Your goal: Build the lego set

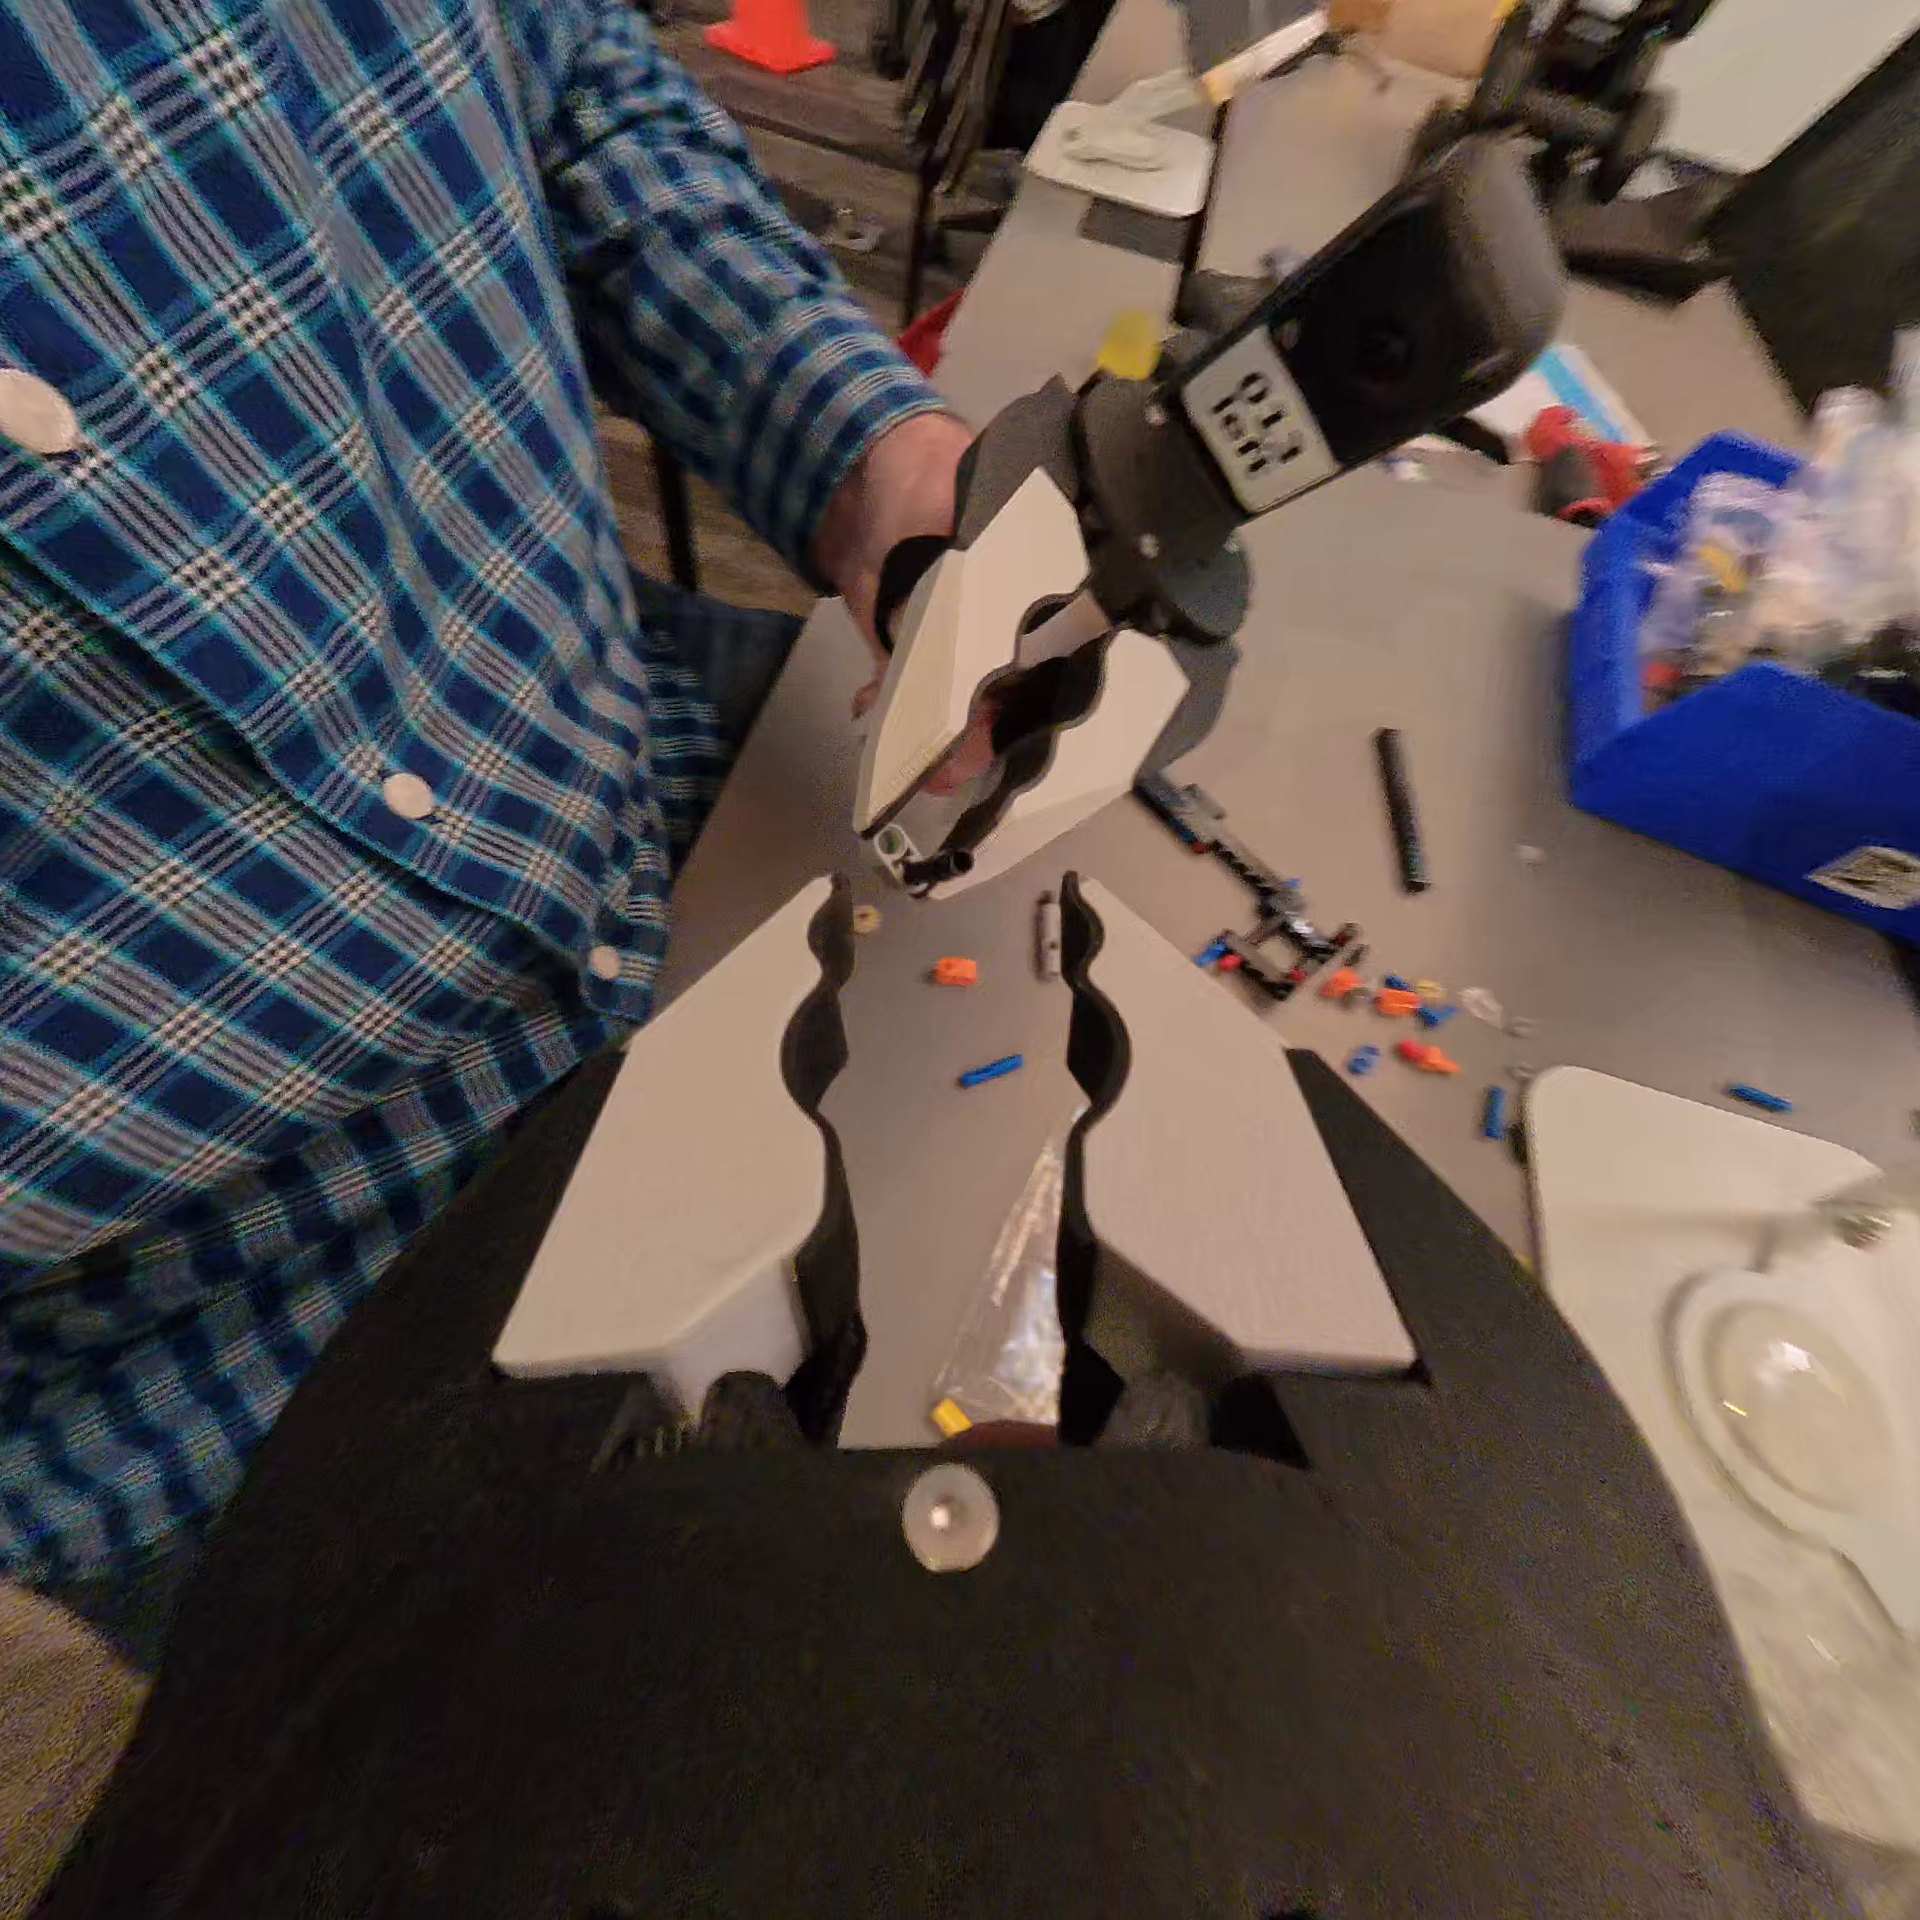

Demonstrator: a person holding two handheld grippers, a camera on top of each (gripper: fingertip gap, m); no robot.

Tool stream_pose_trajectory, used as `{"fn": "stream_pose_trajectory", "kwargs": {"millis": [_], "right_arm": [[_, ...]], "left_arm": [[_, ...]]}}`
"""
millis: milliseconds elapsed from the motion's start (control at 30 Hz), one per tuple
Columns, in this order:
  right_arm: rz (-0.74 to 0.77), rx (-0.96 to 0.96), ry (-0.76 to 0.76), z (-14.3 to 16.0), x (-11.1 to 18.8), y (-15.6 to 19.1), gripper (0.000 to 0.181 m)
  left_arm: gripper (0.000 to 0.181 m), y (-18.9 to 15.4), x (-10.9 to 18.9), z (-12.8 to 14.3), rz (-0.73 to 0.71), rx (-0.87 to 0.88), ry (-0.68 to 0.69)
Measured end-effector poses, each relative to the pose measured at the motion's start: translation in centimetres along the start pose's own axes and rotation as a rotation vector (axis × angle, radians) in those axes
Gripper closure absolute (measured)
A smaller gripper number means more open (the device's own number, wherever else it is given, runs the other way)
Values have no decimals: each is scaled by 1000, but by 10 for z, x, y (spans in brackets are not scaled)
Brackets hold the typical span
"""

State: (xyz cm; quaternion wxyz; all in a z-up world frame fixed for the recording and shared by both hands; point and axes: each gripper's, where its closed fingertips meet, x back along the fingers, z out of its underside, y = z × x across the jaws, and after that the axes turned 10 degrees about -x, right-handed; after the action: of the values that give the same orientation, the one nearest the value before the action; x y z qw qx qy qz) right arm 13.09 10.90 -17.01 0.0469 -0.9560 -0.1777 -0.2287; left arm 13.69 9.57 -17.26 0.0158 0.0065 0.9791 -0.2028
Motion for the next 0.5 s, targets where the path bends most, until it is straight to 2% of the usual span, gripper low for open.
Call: {"fn": "stream_pose_trajectory", "kwargs": {"millis": [133,233,500], "right_arm": [[243,106,-18,-7,5,-10,138],[374,200,25,-5,3,-12,135],[495,257,58,-6,8,-16,151]], "left_arm": [[169,9,3,-20,-11,89,-146],[170,12,0,-24,-4,124,-183],[170,9,-9,-24,9,168,-213]]}}
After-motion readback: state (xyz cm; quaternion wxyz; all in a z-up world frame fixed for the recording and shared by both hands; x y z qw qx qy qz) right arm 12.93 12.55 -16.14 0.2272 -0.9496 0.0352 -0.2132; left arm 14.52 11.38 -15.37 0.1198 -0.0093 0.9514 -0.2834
